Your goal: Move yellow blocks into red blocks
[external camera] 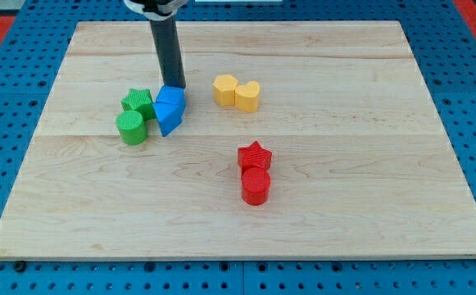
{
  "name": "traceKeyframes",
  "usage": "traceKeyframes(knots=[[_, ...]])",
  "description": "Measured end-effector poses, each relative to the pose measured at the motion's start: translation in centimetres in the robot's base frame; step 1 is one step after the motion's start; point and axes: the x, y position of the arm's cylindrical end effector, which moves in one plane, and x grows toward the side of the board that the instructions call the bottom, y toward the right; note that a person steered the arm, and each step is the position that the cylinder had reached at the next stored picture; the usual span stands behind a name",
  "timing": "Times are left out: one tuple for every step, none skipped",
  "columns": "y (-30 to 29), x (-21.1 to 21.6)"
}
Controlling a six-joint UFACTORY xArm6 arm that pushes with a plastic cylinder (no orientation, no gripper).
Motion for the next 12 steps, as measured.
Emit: traceKeyframes(knots=[[2.6, 0.0], [5.3, -0.1], [8.6, -0.5], [11.1, -0.4], [13.0, -0.4], [14.4, -0.2], [15.1, 0.5], [16.6, 1.6], [17.3, 3.6], [17.7, 5.4], [18.6, 7.2], [19.5, 9.1]])
